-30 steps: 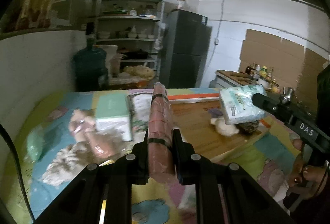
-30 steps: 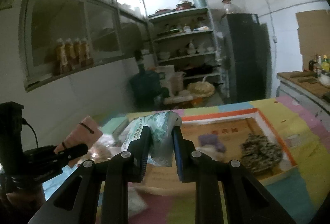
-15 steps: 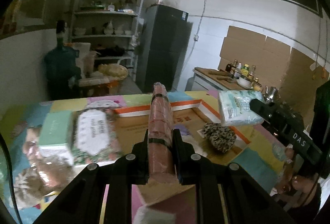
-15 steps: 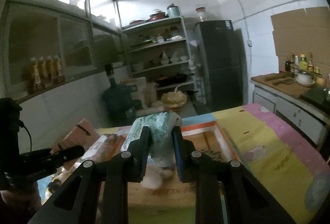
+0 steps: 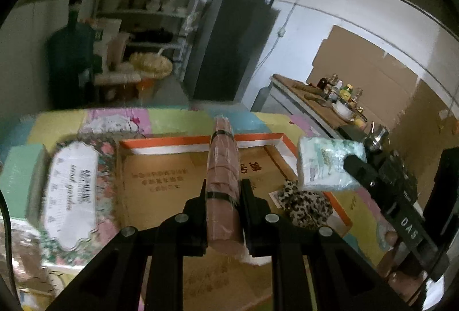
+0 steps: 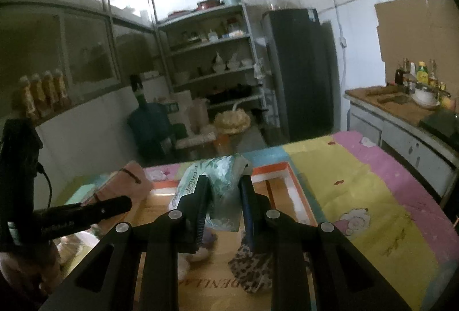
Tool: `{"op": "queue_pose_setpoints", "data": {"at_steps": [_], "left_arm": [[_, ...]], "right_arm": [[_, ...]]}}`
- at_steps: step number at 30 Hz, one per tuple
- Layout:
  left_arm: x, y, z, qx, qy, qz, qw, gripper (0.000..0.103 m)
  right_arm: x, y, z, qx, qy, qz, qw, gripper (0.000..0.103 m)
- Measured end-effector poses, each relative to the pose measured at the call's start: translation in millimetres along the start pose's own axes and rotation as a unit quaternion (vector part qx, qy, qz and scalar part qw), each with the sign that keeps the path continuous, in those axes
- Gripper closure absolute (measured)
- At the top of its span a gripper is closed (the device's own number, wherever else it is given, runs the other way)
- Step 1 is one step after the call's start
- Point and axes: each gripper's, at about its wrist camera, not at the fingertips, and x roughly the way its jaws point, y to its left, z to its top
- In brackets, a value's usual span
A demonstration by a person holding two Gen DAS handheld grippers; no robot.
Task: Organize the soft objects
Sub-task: 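Carry the pink towel and tissue pack with both tools over the box, then open both tools to drop the towel and tissue pack into the box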
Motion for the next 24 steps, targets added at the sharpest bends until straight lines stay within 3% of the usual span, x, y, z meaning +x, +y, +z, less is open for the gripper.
{"op": "queue_pose_setpoints", "data": {"at_steps": [8,24], "left_arm": [[42,14,5,-0.052,0.048,0.007,0.9975,0.084],[78,25,-2,-0.08,0.104,0.021,0.9911,0.084]], "right_arm": [[45,-12,1,0.015,0.05,0.0,0.999,0.08],[85,-28,-10,0.035,0.117,-0.003,0.992,0.079]]}}
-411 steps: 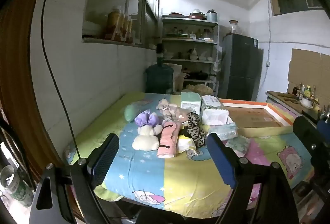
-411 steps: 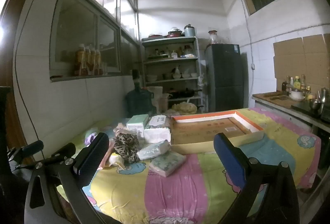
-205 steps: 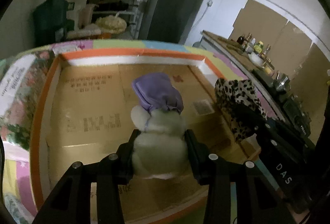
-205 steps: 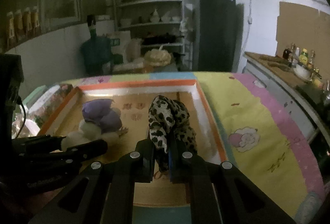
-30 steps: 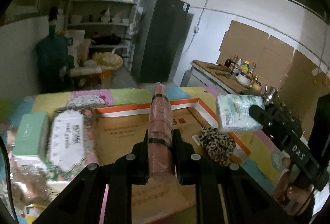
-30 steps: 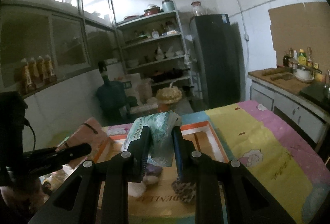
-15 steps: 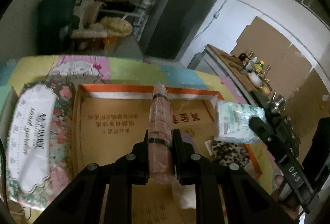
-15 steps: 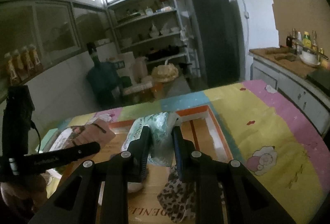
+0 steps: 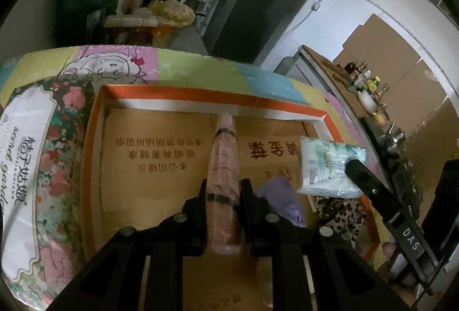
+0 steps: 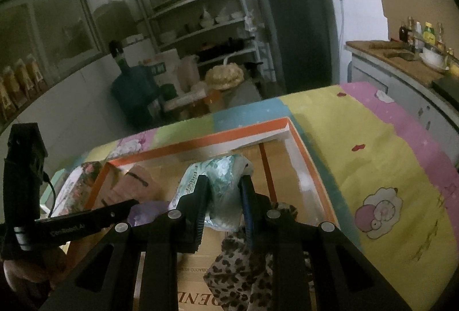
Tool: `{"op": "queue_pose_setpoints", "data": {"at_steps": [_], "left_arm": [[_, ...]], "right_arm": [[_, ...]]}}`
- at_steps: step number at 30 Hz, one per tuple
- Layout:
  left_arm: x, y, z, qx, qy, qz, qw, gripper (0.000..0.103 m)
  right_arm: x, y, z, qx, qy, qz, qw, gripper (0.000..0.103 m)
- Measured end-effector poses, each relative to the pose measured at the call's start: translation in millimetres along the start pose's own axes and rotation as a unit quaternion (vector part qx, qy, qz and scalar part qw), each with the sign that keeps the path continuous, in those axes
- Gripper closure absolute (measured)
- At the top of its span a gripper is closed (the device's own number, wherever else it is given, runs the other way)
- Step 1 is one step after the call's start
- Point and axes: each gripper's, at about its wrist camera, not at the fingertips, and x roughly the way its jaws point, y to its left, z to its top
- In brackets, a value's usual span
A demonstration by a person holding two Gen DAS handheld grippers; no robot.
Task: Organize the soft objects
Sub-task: 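Open both tools to drop the towel and tissue pack into the box, then move both tools back to the pile of soft items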
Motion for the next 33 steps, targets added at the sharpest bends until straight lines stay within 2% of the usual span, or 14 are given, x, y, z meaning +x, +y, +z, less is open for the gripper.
{"op": "queue_pose_setpoints", "data": {"at_steps": [2,5,7,8,10,13,16,20,27,33], "left_arm": [[1,-1,0,0.0,0.004,0.002,1.0,0.082],[3,0,0,0.0,0.007,0.001,1.0,0.069],[-1,1,-1,0.0,0.001,-0.002,1.0,0.058],[-4,1,-2,0.001,-0.005,-0.002,1.0,0.056],[-9,-1,-2,0.004,-0.016,-0.003,0.9999,0.045],[-22,-5,-2,0.009,-0.03,-0.011,0.9995,0.035],[-42,-11,-5,0.019,-0.054,-0.022,0.9981,0.035],[-74,-22,-10,0.048,-0.094,-0.026,0.9941,0.034],[-124,-27,-20,0.089,-0.154,-0.008,0.9841,0.034],[-163,-9,-32,0.1,-0.191,0.016,0.9762,0.034]], "right_arm": [[3,0,-1,0.001,0.007,-0.001,1.0,0.077],[6,-2,-2,0.006,0.015,-0.003,1.0,0.073],[4,-3,-3,0.013,0.013,0.003,1.0,0.067],[3,-3,-3,0.015,0.011,0.004,1.0,0.064],[-1,-4,-3,0.019,0.003,0.002,1.0,0.05],[-10,-3,-2,0.024,-0.016,-0.001,1.0,0.045],[-22,0,-2,0.025,-0.039,-0.008,0.999,0.038],[-38,7,-2,0.022,-0.062,-0.018,0.998,0.035],[-66,31,-9,0.003,-0.088,-0.015,0.996,0.032],[-90,57,-16,-0.01,-0.106,0.001,0.994,0.029]]}}
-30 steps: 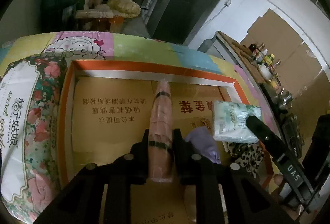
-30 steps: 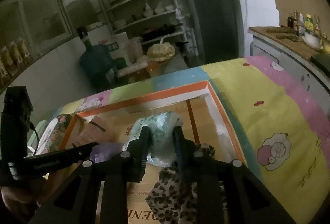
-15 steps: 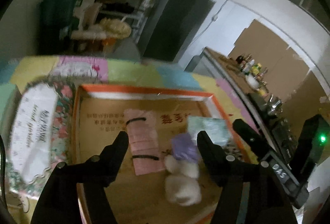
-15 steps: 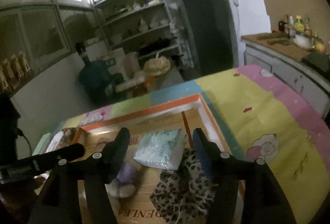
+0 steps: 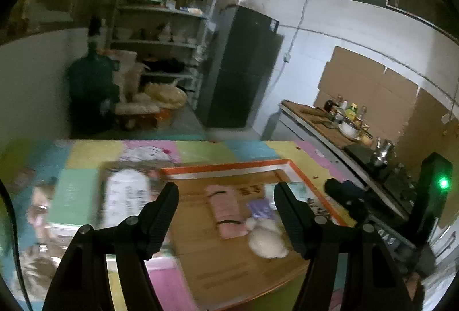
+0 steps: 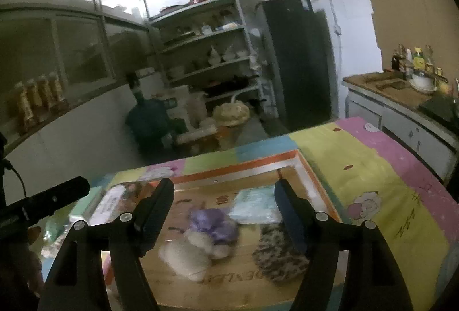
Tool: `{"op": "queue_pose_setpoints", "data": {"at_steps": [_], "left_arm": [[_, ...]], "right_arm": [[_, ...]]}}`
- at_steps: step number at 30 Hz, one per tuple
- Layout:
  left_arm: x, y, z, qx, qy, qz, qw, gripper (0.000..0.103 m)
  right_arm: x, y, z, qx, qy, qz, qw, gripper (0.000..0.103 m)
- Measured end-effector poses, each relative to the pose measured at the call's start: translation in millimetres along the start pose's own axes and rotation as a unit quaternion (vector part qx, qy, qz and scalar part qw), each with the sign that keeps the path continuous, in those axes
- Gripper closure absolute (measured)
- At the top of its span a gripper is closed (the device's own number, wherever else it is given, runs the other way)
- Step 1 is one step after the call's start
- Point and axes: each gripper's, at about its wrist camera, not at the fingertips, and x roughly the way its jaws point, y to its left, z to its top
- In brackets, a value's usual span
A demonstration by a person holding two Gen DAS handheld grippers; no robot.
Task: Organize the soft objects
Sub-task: 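Move both tools back to the pile of soft items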
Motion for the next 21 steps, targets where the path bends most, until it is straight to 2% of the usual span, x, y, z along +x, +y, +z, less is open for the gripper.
{"op": "queue_pose_setpoints", "data": {"at_steps": [10,21], "left_arm": [[-51,41,-13,0.012,-0.032,0.076,0.9965,0.034],[-100,89,-45,0.015,-0.049,0.131,0.9901,0.034]], "right_arm": [[-25,44,-11,-0.017,-0.01,0.018,1.0,0.028],[-28,102,-40,-0.046,0.008,0.06,0.997,0.028]]}}
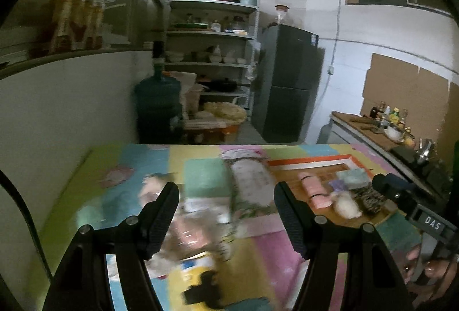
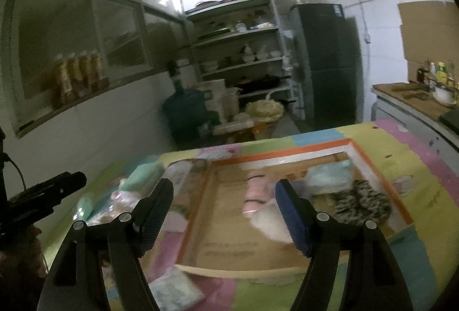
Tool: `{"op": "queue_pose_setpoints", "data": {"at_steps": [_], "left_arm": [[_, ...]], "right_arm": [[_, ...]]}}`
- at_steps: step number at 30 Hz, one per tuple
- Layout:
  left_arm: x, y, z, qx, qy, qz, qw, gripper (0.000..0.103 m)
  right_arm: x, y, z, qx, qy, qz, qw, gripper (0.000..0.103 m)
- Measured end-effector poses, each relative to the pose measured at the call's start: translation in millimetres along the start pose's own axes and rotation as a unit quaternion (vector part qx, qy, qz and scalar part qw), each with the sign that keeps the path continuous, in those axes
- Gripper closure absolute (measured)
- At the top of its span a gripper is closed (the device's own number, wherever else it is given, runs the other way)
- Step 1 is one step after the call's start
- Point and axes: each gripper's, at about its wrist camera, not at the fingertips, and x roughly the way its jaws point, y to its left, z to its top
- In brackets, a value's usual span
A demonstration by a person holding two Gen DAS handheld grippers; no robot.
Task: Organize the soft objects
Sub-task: 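Move both tools back to the pile of soft items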
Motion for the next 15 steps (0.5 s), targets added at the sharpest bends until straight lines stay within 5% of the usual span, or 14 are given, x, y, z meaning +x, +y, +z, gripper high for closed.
{"op": "queue_pose_setpoints", "data": {"at_steps": [15], "left_arm": [[-30,83,-43,-0.033,-0.003,0.07,0.997,0.034]], "right_arm": [[48,120,-61,-0.043,0.108,0.118,0.986,0.028]]}}
